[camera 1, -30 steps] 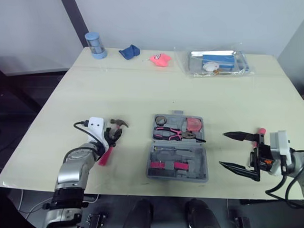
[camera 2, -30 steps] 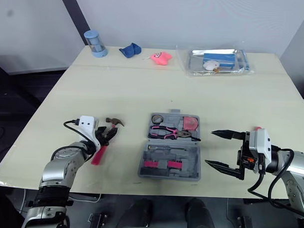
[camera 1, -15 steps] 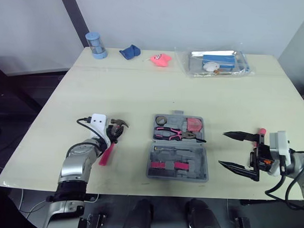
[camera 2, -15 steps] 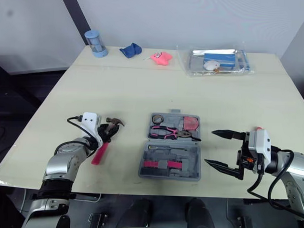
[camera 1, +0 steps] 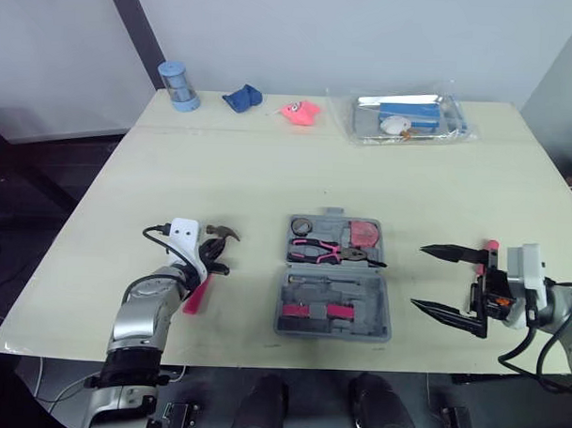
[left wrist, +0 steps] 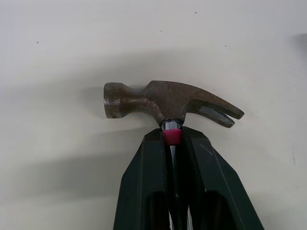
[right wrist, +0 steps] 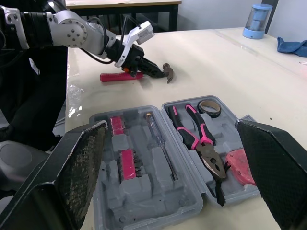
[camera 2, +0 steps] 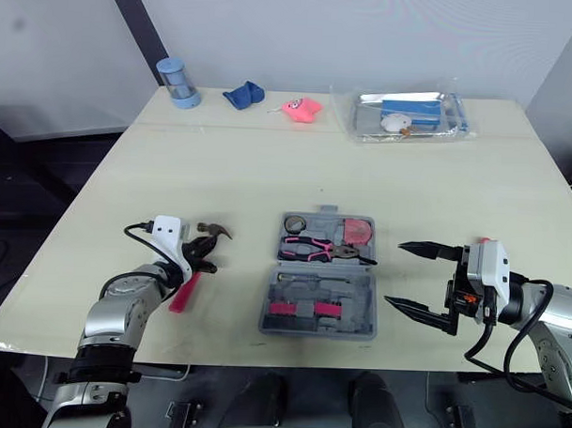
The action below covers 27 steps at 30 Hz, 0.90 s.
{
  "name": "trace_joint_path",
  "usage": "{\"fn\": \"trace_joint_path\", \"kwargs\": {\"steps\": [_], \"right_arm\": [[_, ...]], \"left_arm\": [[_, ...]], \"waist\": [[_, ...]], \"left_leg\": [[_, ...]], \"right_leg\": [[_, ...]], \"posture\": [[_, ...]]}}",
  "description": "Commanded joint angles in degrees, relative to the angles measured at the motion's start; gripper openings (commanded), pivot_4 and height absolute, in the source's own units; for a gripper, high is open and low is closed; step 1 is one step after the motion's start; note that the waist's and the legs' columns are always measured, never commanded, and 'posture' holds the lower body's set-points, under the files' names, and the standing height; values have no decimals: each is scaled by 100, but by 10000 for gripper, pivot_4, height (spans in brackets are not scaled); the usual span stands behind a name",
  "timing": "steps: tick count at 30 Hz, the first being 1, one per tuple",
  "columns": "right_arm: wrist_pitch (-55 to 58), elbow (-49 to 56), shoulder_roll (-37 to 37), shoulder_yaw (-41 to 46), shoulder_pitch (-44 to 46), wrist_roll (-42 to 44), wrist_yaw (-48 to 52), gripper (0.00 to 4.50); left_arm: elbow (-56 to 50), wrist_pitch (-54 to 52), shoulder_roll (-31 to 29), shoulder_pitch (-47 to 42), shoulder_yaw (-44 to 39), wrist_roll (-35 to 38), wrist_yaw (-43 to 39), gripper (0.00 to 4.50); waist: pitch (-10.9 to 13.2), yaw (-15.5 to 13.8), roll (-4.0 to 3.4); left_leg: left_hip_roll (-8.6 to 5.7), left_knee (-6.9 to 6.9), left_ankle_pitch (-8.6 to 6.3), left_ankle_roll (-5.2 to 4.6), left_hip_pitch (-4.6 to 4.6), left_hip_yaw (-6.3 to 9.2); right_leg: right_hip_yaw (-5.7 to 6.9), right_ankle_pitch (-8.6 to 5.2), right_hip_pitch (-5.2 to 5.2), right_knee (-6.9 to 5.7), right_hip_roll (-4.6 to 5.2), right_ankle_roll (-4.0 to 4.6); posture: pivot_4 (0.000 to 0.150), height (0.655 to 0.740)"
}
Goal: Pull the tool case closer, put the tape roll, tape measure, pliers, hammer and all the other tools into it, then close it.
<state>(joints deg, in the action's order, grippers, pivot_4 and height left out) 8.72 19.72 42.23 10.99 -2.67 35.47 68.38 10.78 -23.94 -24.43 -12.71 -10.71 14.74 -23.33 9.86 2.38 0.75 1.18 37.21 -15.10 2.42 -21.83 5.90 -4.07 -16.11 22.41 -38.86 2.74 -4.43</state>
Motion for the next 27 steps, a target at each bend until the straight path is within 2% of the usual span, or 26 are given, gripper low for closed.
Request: {"fn": "trace_joint_path", "kwargs": {"steps": [1, 9, 14, 19, 27], "right_arm": [[36, 226, 20, 62, 50, 173, 23, 45000], [58, 88, 69, 105, 107, 209, 178, 45000], [23, 9, 31, 73, 151, 149, 208, 45000], [-30, 9, 8, 147, 40, 119, 188, 45000], [-142, -51, 52, 435, -275, 113, 186, 45000]], "left_arm": [[-236, 218, -203, 126, -20, 40, -364, 151], [-901, 74, -1629, -15, 326, 345, -2414, 151], [-1271, -144, -2072, -612, 797, 522, -3435, 151], [-1646, -506, -2055, -1255, 1493, 625, -4144, 151], [-1729, -721, -1489, -2208, 2721, 281, -4545, 151]], "waist": [[0, 0, 0], [9, -23, 14], [12, -53, 15], [16, -8, 20], [19, -7, 21]], "left_leg": [[0, 0, 0, 0, 0, 0], [1, 0, 0, 0, -12, 6], [-1, 1, 0, 0, -16, 7], [-1, 2, 0, 0, -18, 11], [-1, 7, 0, -1, -20, 12]], "right_leg": [[0, 0, 0, 0, 0, 0], [6, 0, 6, 1, -1, 0], [11, 0, 6, 5, 1, 0], [14, 0, 6, 4, 0, 0], [14, 0, 6, 1, -1, 0]], "posture": [[1500, 7400], [1500, 7400], [1500, 7400], [1500, 7400], [1500, 7400]]}}
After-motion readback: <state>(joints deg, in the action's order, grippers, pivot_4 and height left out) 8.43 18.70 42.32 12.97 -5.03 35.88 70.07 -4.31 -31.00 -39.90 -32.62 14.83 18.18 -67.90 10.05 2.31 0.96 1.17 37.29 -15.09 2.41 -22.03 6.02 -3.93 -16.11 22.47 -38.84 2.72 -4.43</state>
